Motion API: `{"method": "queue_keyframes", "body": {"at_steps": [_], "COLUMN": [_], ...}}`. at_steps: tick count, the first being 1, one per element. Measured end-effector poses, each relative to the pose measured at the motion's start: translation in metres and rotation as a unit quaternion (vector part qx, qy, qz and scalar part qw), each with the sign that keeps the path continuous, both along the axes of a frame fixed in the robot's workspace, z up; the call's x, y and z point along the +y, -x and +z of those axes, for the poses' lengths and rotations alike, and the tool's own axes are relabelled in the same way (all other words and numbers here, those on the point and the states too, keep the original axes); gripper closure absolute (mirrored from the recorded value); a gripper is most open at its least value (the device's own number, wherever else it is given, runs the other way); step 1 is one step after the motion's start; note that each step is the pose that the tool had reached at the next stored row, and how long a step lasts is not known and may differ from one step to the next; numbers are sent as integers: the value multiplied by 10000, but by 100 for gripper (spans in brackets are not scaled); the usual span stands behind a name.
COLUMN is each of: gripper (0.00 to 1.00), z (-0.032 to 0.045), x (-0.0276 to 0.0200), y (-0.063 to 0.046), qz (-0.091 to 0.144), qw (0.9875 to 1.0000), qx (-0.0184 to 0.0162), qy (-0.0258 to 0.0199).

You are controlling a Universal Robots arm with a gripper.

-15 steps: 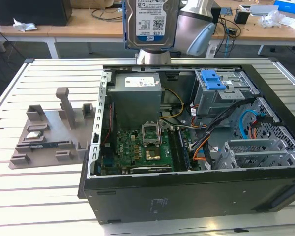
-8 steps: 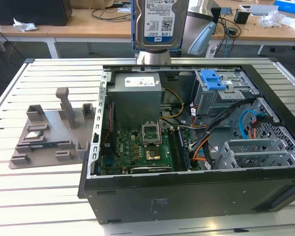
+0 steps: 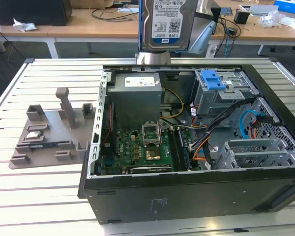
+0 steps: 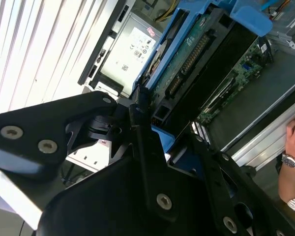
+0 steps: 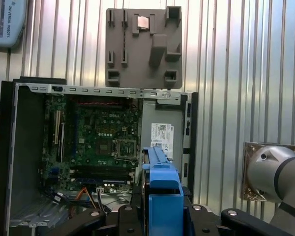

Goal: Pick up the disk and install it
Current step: 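Pick up the disk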

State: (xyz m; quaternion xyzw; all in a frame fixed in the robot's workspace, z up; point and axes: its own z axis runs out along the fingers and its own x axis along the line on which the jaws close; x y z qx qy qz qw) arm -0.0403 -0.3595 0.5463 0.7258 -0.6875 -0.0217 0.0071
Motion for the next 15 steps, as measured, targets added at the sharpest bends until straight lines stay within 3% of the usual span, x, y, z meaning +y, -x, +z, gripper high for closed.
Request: {"method": "queue_keyframes", "body": {"at_steps": [3, 7, 12, 15], "gripper": [64, 64, 64, 64], "z": [-2, -10, -37, -91], "x": [-69, -200, -342, -404], "y": [-36, -69, -79, -98], "qz": [1, 0, -3, -5], "qw": [10000, 10000, 9999, 9999], "qx": [2, 3, 2, 3], "qy": [0, -6, -117, -121]}}
